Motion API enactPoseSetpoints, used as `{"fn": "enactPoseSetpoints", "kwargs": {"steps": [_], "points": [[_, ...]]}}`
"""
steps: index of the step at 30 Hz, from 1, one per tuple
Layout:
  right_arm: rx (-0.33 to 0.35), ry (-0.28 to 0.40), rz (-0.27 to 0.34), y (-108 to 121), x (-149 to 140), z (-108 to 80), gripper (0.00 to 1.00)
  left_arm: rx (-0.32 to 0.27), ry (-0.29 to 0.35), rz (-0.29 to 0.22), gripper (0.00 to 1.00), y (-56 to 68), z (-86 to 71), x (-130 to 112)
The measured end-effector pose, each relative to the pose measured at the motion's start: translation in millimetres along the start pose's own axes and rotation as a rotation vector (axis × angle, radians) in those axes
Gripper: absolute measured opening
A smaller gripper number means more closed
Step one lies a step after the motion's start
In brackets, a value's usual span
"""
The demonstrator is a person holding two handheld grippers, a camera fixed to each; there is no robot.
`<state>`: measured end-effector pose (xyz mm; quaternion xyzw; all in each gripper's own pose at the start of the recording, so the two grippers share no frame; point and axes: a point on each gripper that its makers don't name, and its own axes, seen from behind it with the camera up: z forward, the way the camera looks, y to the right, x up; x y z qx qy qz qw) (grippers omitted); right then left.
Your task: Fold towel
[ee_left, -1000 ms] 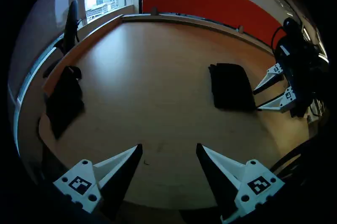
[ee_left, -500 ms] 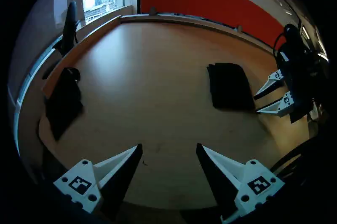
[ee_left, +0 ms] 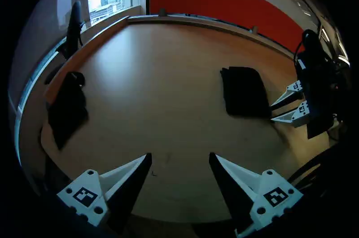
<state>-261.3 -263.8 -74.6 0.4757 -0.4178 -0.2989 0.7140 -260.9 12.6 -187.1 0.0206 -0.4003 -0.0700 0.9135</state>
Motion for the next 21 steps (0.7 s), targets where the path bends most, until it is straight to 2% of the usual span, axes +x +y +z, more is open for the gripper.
{"fn": "enactPoseSetpoints", "kwargs": {"steps": [10, 21], "points": [[-0.015, 0.016, 0.050, -3.8, -0.7, 2.1, 0.37, 0.002, 0.001, 0.004, 0.95, 0.2, 0.8, -1.6], [-0.022, 0.027, 0.108, -5.7, 2.9, 0.7, 0.35, 0.005, 0.001, 0.005, 0.95, -1.2, -0.1, -0.5]]}}
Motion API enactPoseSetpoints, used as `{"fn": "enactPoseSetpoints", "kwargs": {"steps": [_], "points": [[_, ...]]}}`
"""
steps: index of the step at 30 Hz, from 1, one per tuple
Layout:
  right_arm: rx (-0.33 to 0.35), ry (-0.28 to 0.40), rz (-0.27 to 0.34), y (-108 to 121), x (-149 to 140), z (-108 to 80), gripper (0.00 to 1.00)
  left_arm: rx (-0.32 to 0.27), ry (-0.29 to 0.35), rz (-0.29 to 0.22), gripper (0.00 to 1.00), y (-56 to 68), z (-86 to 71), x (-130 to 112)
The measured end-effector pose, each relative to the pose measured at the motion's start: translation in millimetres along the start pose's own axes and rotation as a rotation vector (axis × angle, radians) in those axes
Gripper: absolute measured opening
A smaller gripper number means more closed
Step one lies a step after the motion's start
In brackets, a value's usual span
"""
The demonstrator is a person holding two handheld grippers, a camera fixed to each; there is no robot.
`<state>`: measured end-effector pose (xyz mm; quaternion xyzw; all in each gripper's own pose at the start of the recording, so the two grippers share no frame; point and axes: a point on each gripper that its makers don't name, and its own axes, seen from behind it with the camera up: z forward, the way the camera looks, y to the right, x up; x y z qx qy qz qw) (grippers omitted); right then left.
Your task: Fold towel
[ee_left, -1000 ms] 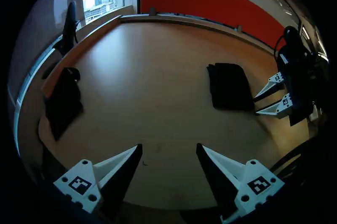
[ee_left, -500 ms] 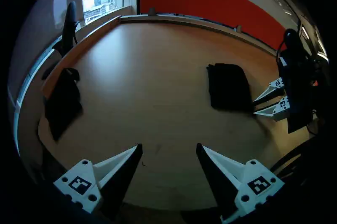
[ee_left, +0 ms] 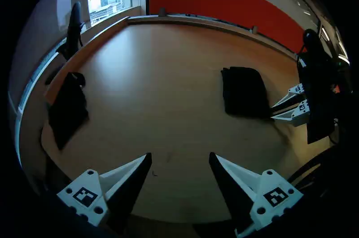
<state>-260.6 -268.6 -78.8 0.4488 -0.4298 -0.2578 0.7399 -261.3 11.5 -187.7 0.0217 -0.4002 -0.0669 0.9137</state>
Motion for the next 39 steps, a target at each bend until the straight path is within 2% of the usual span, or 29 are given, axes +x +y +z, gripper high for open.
{"fn": "enactPoseSetpoints", "kwargs": {"steps": [5, 9, 14, 17, 29, 39], "points": [[-0.004, 0.003, 0.026, 0, 1, 1.2, 0.35, -0.002, -0.001, 0.002, 0.95, 1.4, 0.5, 0], [-0.018, 0.006, 0.025, 1, 0, 2.5, 0.33, -0.003, -0.002, 0.004, 0.95, 2.9, 0.7, -1], [-0.046, 0.002, 0.024, 8, -2, 2.8, 0.11, -0.003, -0.002, 0.002, 0.95, 2.8, 0.2, -1], [-0.051, 0.009, 0.031, 11, -1, 2.3, 0.04, -0.002, -0.003, 0.001, 0.94, 2.0, 0.2, -2], [-0.054, 0.041, 0.024, 18, 8, -5.6, 0.04, -0.007, -0.001, 0.005, 0.95, 2.0, 0.0, 0], [-0.061, 0.100, 0.003, 30, 37, -33.8, 0.05, -0.007, 0.002, 0.016, 0.95, -0.6, -1.3, 2]]}}
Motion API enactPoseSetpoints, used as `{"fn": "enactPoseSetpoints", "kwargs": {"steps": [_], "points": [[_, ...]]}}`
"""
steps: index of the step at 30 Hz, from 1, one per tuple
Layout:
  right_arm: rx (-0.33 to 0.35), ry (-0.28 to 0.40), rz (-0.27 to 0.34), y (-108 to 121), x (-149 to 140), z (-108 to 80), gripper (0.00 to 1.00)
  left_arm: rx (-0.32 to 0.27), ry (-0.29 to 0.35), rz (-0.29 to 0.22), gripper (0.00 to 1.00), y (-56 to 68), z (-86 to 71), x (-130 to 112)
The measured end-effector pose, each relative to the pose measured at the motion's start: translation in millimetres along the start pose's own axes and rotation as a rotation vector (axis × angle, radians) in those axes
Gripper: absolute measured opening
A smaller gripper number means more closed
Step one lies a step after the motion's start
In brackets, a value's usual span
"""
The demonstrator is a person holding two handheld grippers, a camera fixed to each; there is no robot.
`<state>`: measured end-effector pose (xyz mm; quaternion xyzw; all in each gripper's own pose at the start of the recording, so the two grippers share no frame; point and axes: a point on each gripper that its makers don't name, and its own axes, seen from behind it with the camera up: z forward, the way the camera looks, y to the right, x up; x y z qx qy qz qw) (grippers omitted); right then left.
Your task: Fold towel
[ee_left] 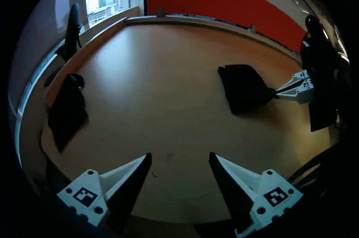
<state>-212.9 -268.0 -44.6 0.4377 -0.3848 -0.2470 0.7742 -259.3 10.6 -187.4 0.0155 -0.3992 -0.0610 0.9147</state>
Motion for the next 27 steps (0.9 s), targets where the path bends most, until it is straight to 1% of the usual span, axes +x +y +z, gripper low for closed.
{"fn": "enactPoseSetpoints", "kwargs": {"steps": [4, 8, 14, 17, 21, 27], "points": [[-0.008, 0.024, -0.025, 10, 17, -15.0, 0.05, 0.000, 0.004, 0.006, 0.95, -1.5, -1.6, 3], [-0.016, 0.059, -0.043, 20, 39, -34.2, 0.05, -0.003, 0.012, 0.017, 0.95, -2.8, -3.6, 8], [-0.020, 0.114, -0.049, 33, 70, -67.5, 0.05, -0.006, 0.024, 0.038, 0.95, -3.7, -5.9, 17], [-0.023, 0.136, -0.045, 38, 80, -82.9, 0.05, -0.009, 0.030, 0.046, 0.95, -3.6, -7.4, 21], [-0.035, 0.151, -0.039, 46, 83, -98.5, 0.05, -0.015, 0.032, 0.056, 0.95, -2.3, -8.9, 23], [-0.054, 0.159, -0.014, 58, 76, -117.3, 0.06, -0.021, 0.031, 0.068, 0.94, -1.0, -10.7, 24]]}}
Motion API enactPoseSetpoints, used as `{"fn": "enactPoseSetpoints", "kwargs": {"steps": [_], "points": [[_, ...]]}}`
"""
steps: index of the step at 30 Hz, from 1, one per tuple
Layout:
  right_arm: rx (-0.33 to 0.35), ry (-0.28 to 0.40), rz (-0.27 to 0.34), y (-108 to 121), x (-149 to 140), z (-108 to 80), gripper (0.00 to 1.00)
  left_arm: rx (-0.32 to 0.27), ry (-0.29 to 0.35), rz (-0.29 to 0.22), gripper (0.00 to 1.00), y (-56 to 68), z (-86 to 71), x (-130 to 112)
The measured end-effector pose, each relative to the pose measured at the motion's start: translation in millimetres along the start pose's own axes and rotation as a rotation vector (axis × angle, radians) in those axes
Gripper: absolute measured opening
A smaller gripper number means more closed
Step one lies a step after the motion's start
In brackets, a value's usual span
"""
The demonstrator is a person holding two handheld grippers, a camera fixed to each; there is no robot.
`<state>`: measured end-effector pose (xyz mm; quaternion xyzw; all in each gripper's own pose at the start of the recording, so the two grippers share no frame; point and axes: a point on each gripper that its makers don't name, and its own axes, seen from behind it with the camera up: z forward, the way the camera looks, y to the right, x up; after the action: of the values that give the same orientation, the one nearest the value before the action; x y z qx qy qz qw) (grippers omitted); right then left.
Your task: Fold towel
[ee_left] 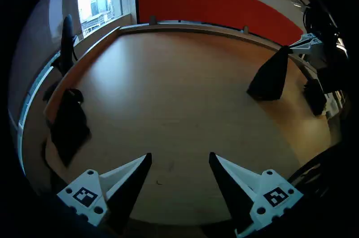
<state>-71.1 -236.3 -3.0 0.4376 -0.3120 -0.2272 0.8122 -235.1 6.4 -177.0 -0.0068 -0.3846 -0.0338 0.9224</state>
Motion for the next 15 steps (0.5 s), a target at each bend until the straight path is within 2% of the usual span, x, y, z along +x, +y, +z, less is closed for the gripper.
{"fn": "enactPoseSetpoints", "kwargs": {"steps": [15], "points": [[-0.068, -0.007, 0.085, 62, -39, -63.2, 0.06, -0.001, -0.013, 0.012, 0.95, 7.1, 2.2, 2]]}}
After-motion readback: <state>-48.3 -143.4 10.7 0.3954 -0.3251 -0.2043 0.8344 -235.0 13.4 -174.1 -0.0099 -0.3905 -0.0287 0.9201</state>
